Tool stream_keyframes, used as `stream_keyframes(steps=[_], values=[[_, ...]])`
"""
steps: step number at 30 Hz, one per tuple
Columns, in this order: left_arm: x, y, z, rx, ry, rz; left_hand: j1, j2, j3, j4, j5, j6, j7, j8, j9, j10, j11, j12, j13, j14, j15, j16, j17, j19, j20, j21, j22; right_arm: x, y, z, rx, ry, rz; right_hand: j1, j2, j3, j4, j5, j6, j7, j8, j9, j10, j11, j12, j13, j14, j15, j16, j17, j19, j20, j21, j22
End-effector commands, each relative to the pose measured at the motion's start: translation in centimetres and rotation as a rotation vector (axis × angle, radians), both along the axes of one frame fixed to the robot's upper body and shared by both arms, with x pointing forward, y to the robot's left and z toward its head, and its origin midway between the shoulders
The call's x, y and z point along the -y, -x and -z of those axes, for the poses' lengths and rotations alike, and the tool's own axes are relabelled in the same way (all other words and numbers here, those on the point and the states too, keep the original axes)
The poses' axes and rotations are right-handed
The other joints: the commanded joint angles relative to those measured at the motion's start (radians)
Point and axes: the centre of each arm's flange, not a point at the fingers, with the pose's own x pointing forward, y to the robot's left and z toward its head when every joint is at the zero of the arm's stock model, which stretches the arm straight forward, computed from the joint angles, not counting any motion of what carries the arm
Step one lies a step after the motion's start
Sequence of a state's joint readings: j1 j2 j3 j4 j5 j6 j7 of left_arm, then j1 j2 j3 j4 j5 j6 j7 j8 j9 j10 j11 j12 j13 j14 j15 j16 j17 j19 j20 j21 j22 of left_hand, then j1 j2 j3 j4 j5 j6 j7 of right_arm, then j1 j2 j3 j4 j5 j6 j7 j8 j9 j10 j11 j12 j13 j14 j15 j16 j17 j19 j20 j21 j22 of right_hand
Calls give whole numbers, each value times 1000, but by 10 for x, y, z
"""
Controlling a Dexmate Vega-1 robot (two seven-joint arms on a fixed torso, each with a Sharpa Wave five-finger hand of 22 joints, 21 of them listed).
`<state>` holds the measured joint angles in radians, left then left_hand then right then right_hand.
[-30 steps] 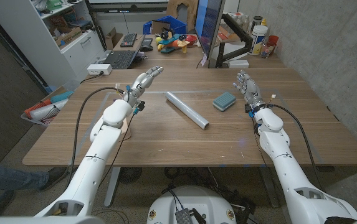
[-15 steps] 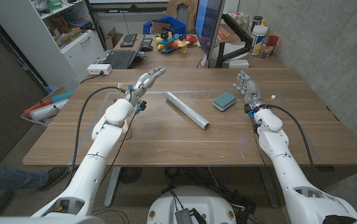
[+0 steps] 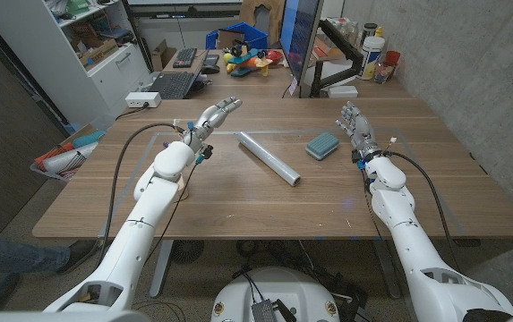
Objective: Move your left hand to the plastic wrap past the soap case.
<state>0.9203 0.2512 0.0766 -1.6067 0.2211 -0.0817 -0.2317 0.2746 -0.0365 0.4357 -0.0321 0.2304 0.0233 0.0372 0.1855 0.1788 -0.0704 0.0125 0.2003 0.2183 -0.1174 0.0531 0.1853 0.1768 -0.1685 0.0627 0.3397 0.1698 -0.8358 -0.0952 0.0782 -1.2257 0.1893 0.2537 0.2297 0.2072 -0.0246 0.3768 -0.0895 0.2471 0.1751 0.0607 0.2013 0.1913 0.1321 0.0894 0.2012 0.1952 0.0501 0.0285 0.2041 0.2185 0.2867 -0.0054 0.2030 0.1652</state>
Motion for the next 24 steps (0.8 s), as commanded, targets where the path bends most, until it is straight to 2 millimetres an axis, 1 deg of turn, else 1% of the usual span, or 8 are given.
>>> stream_keyframes(steps=[1, 8, 9, 24], values=[[7, 1, -2, 3, -48, -22, 11, 5, 1, -7, -2, 7, -3, 7, 3, 1, 2, 9, 0, 0, -1, 6, 3, -88, 11, -1, 6, 0, 0, -2, 7, -8, 0, 0, 9, 1, -4, 6, 8, 3, -1, 1, 9, 0, 3, 3, 7, 1, 2, 0, 13, 1, -4, 5], [8, 1, -2, 6, -74, -46, 14, 6, 2, -9, -3, 8, -3, 7, 3, 0, 2, 9, -2, 0, -1, 6, 3, -85, 12, -2, 6, 0, -1, -3, 8, -7, -1, 0, 10, 1, -5, 6, 10, 3, -1, 1, 8, 0, 2, 3, 8, 0, 2, -1, 13, 2, -5, 5], [8, 1, -2, 7, -80, -49, 14, 7, 2, -10, -3, 7, -4, 7, 3, 0, -1, 8, -2, 1, -1, 6, 3, -85, 12, -3, 6, -1, -1, -3, 8, -7, -2, 0, 10, 1, -5, 6, 10, 2, -1, 1, 8, 0, 2, 3, 8, 1, 2, -1, 13, 3, -5, 5], [19, 0, -3, 2, -138, -61, 21, 11, 4, -16, -5, 7, -5, 7, 3, 1, 0, 10, -5, 1, -2, 5, 3, -82, 22, -9, 7, 1, -1, -5, 13, -10, -2, 1, 13, 2, -6, 7, 12, 2, -1, 1, 10, 1, 2, 3, 8, 1, 2, -2, 13, 3, -7, 5]])
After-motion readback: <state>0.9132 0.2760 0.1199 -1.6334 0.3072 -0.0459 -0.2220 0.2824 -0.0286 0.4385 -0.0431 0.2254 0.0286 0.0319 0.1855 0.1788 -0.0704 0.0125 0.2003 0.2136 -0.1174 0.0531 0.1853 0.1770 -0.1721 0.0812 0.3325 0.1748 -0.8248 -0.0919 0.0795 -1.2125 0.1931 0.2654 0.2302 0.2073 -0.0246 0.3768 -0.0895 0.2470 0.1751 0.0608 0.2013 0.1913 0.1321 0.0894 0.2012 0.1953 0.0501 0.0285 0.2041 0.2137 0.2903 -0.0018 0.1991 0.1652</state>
